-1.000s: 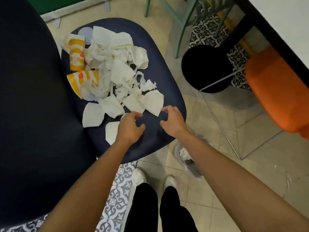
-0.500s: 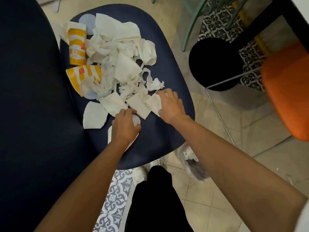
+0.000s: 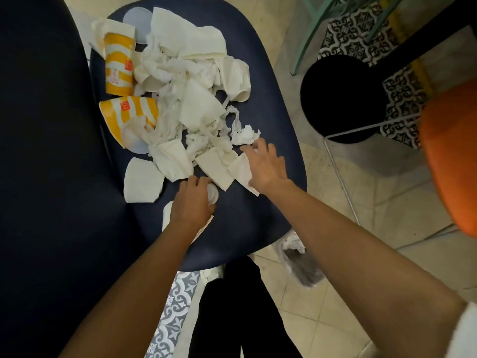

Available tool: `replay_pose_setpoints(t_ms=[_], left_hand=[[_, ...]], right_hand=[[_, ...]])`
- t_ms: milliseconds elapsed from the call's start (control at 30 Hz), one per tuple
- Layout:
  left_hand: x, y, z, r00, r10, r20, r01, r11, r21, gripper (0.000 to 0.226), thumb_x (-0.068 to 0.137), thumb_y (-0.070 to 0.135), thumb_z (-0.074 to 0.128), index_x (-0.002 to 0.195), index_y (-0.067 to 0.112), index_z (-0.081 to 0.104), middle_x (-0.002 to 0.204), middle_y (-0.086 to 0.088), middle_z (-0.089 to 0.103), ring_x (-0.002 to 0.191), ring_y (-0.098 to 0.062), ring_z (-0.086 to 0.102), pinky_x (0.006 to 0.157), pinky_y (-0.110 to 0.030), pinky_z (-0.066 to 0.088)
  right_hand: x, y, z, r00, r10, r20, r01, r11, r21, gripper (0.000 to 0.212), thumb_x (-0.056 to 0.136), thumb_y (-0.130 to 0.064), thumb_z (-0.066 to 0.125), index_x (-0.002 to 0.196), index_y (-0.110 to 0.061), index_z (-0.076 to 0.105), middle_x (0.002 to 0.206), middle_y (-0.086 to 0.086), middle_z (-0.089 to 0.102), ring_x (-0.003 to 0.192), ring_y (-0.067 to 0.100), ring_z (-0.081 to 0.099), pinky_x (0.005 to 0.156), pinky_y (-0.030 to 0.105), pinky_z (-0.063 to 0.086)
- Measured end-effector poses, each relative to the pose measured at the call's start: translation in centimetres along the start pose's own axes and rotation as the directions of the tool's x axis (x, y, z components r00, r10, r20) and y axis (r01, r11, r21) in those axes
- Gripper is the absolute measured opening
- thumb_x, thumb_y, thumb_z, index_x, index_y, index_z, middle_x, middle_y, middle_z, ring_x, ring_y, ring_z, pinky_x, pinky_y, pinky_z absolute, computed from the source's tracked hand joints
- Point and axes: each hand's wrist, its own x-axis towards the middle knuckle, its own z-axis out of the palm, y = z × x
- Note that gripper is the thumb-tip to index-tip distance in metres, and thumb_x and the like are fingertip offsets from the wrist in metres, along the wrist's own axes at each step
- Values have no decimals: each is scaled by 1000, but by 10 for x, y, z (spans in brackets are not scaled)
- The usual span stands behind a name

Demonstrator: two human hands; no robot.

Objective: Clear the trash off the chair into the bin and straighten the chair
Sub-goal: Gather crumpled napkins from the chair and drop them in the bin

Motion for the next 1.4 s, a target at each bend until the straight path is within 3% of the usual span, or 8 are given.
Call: replay_pose_setpoints(t_ms=[267, 633, 967, 1133, 1300, 1400], left_hand=[[5, -2, -5, 1000, -19, 14, 19, 999, -37, 62, 75, 24, 74, 127, 9, 43, 130, -13, 39, 116, -31, 42, 92, -38, 40], [-8, 4, -17, 989, -27, -147, -15, 961, -275, 53, 80, 25, 70, 122, 6, 43, 124, -13, 49, 110, -30, 50, 86, -36, 41], [-33, 18, -21, 973, -63, -224, -30, 920, -390, 53, 81, 38, 67, 121, 13, 42, 122, -6, 51, 109, -26, 51, 80, -30, 37], [-50, 31, -14, 968, -52, -247, -61, 901, -429, 55, 82, 42, 64, 122, 15, 41, 123, -6, 52, 108, -26, 53, 80, -30, 39], [-70, 49, -2, 974, -23, -225, -88, 879, -469, 54, 83, 44, 62, 123, 17, 37, 123, -5, 52, 105, -27, 55, 86, -38, 47], [-82, 62, 9, 981, -23, -192, -78, 862, -501, 51, 84, 42, 61, 123, 19, 36, 123, -4, 52, 104, -26, 55, 83, -35, 46]], right_hand=[[2, -8, -2, 998, 37, -44, -38, 999, -11, 66, 72, -14, 79, 126, -20, 41, 133, 6, 34, 121, 26, 34, 86, 41, 44], [-9, -11, -11, 998, 19, -61, -16, 999, 45, 43, 85, -19, 66, 124, -19, 47, 128, 5, 47, 125, 27, 33, 83, 39, 42], [-52, 2, -24, 955, 121, -272, -45, 962, 270, 34, 87, -25, 65, 119, -19, 54, 121, 5, 39, 114, 24, 34, 81, 36, 48], [-79, 12, -22, 945, 154, -289, -59, 949, 311, 37, 90, -30, 60, 122, -16, 50, 124, 4, 44, 117, 23, 40, 74, 31, 42], [-109, 26, -12, 924, 204, -324, -64, 916, 397, 31, 92, -28, 54, 119, -13, 50, 119, 6, 51, 111, 23, 48, 80, 34, 45], [-126, 39, -5, 918, 247, -311, -78, 881, 467, 27, 90, -25, 53, 113, -12, 52, 114, 6, 55, 105, 24, 52, 76, 33, 44]])
